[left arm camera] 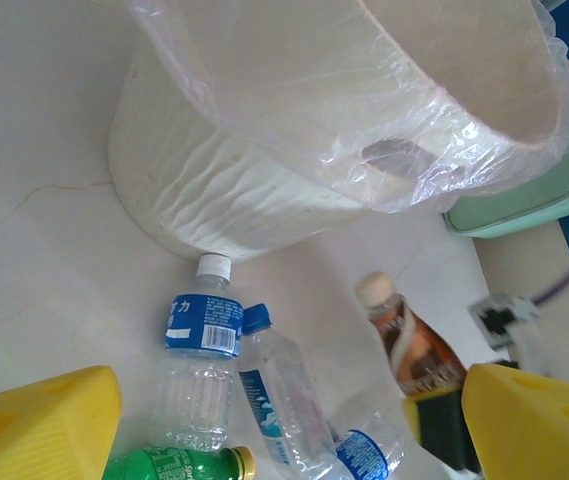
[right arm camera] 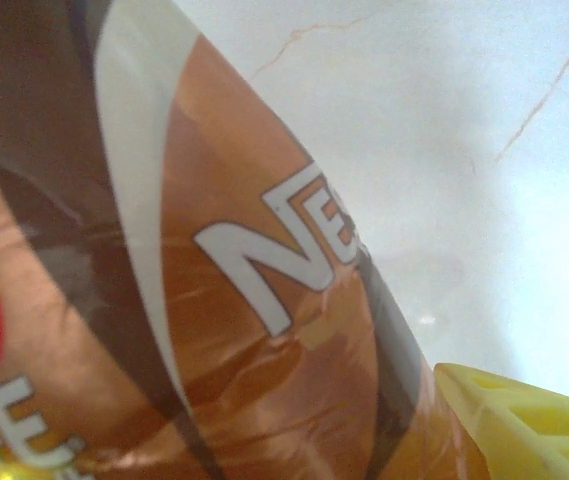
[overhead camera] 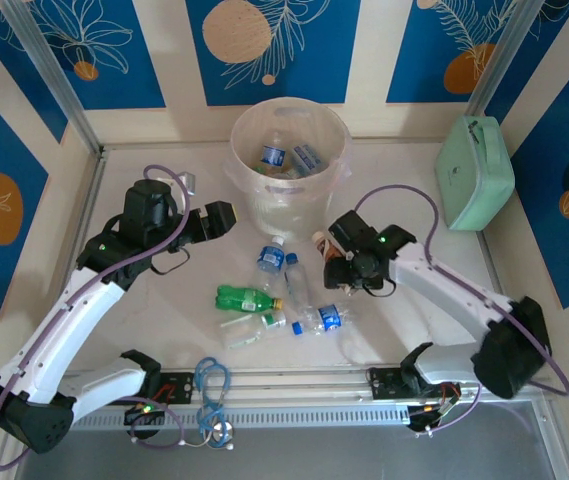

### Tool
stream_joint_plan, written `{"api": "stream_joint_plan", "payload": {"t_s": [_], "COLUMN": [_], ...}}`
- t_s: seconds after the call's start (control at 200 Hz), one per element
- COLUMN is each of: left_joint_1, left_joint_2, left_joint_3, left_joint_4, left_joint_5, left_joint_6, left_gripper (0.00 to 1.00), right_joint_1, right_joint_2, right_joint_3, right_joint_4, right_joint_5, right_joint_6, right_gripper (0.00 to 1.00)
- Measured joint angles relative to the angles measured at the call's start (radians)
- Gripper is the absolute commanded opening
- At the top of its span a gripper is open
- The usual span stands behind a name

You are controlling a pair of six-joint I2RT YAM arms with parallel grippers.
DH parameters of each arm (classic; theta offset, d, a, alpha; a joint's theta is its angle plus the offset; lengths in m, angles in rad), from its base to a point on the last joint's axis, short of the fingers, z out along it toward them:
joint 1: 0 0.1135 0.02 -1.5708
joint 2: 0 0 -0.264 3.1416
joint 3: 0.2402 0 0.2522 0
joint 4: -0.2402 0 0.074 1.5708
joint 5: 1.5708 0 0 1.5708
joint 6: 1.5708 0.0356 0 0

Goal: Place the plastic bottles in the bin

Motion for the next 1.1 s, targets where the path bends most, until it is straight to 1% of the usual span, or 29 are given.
{"api": "stream_joint_plan", "payload": {"t_s": [0.125, 0.235, 0.38, 0.5, 0.615, 0.775, 0.875, 0.995, 1.1], "left_joint_1": [0.000, 0.000, 0.000, 0.000, 0.000, 0.000, 0.000, 0.000, 0.002], "left_joint_2": [-0.011, -0.020, -0.020, -0.019, -0.019, -0.019, -0.019, -0.024, -0.043], "left_joint_3": [-0.003, -0.005, -0.005, -0.006, -0.011, -0.027, -0.033, -0.045, -0.071], "left_joint_4": [0.000, 0.000, 0.000, 0.000, 0.002, 0.002, -0.001, -0.010, -0.032], "left_joint_5": [-0.019, -0.034, -0.049, -0.051, -0.053, -0.060, -0.070, -0.093, -0.116], "left_joint_6": [-0.001, -0.001, -0.015, -0.018, -0.018, -0.018, -0.019, -0.023, -0.034], "left_gripper": [0.89, 0.89, 0.89, 0.89, 0.89, 0.89, 0.89, 0.89, 0.89], "right_joint_1": [0.093, 0.170, 0.250, 0.263, 0.228, 0.087, 0.022, -0.035, -0.082], "right_joint_2": [-0.122, -0.186, -0.208, -0.185, -0.127, 0.008, 0.109, 0.220, 0.304], "right_joint_3": [0.063, 0.158, 0.309, 0.457, 0.612, 0.824, 0.939, 1.040, 1.082], "right_joint_4": [-0.114, -0.196, -0.264, -0.283, -0.277, -0.228, -0.183, -0.134, -0.100], "right_joint_5": [0.021, 0.037, 0.067, 0.092, 0.098, 0.056, 0.023, -0.014, -0.050], "right_joint_6": [0.054, 0.090, 0.110, 0.108, 0.080, 0.028, -0.002, -0.029, -0.034], "right_gripper": [0.72, 0.72, 0.72, 0.72, 0.72, 0.72, 0.72, 0.72, 0.72]}}
